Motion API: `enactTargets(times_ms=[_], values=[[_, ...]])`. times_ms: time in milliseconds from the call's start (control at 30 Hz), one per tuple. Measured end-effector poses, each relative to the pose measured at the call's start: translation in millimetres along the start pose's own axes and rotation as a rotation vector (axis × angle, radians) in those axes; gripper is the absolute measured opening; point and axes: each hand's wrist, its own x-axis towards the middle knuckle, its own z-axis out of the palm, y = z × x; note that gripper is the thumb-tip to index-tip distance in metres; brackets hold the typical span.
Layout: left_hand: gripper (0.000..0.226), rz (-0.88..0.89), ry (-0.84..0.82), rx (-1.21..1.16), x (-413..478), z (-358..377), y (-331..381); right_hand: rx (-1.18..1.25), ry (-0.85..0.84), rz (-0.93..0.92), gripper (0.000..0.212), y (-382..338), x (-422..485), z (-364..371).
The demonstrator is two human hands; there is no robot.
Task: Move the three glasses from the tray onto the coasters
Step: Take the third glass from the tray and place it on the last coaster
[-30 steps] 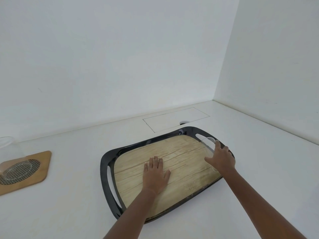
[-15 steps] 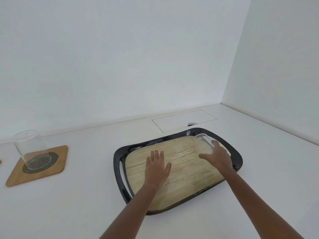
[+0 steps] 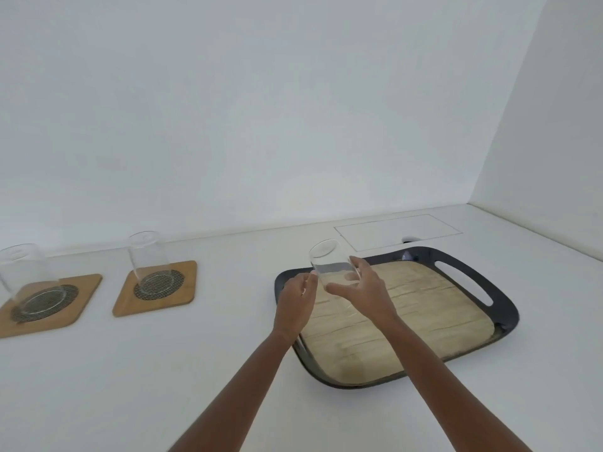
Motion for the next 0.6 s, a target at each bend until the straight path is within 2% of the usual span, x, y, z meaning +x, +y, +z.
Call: enactTargets(times_ms=[200,400,533,600], values=[[0.035,-0.185,-0.033,-0.279,-8,-52,-5,0.0,-0.035,-0.078,0.083,-31,-16,58],[0.061,-0.3,-0.049,-0.331,-21,-109,-12,-0.029,-0.043,-0.182,0.08,-59,-34,114],[0.063,-0.32,-0.033,-0.368,-29,-151,-22,-0.058,-0.051,-0.242,0.082,-81,-51,151],[0.057,-0.312,-0.037,-0.364,-32,-172,-26,-0.08,-0.063,-0.275,0.083,-92,-60,170]])
